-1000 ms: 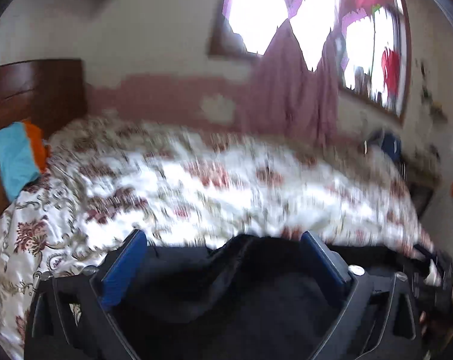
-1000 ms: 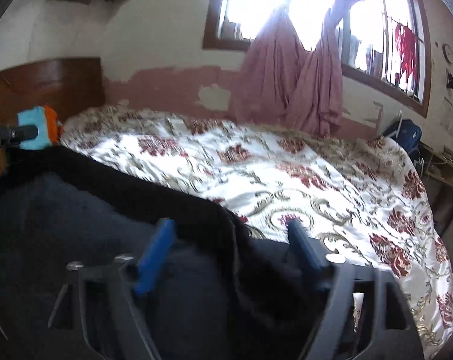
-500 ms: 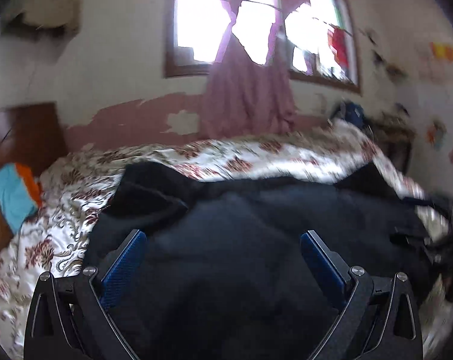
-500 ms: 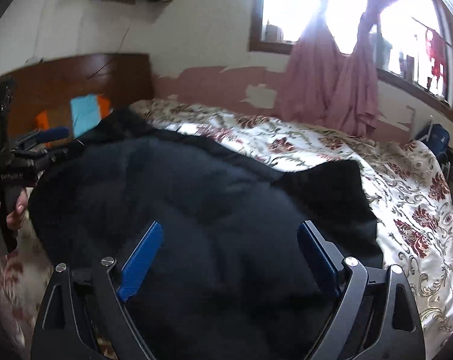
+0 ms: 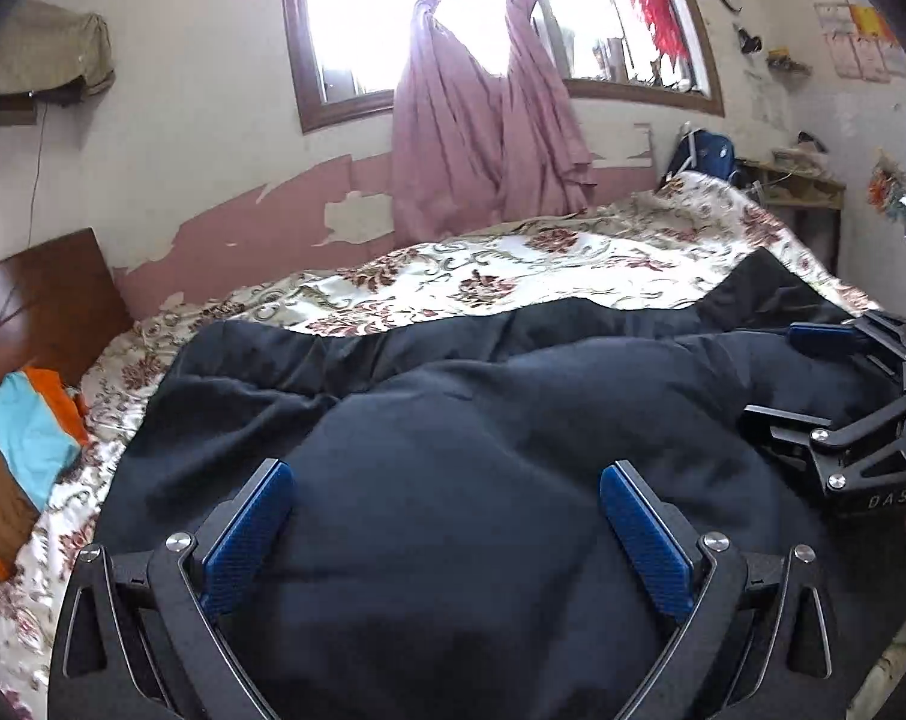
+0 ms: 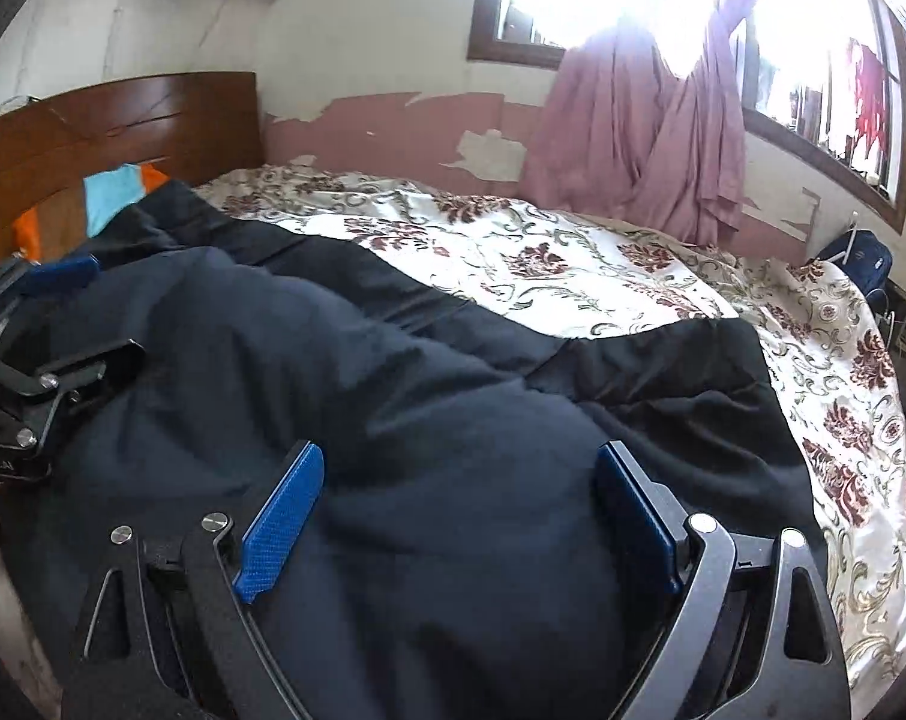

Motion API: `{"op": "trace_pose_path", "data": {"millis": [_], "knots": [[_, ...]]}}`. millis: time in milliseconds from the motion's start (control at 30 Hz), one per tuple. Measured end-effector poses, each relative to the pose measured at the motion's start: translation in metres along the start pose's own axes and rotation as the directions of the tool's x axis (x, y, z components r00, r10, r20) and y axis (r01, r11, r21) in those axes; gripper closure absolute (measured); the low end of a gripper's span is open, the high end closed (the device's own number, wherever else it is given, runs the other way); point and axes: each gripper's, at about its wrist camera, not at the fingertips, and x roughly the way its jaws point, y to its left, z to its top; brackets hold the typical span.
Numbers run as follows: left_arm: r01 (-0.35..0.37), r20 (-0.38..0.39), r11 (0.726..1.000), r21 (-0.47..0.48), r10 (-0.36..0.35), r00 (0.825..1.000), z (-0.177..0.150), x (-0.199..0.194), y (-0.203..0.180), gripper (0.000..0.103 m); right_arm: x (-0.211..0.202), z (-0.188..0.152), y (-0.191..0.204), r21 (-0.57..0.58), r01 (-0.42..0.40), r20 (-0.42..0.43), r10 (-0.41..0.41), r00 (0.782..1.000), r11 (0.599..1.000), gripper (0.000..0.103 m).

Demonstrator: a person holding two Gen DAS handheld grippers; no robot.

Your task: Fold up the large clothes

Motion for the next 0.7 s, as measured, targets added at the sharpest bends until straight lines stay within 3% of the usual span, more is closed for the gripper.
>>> {"op": "trace_pose_path", "data": {"millis": [233,467,700], "knots": [[-0.075,-0.075,0.995,-0.061,0.070,0.995,0.015,0.037,0.027,0.000,0.033,0.020,-0.012,0.015,0.035,-0.062,-0.034,0.998,0.999,0.014],[-0.110,-0.140,0.982,-0.156,0.088,0.986,0.023,0.069,0.060,0.000,0.064,0.034,-0.027,0.030,0.068,-0.089,-0.065,0.994,0.997,0.014],[-0.075,-0.213,0.982,-0.174,0.037,0.976,0.019,0.104,0.067,0.000,0.088,0.034,-0.036,0.071,0.030,-0.134,-0.020,0.991,0.997,0.013]]}}
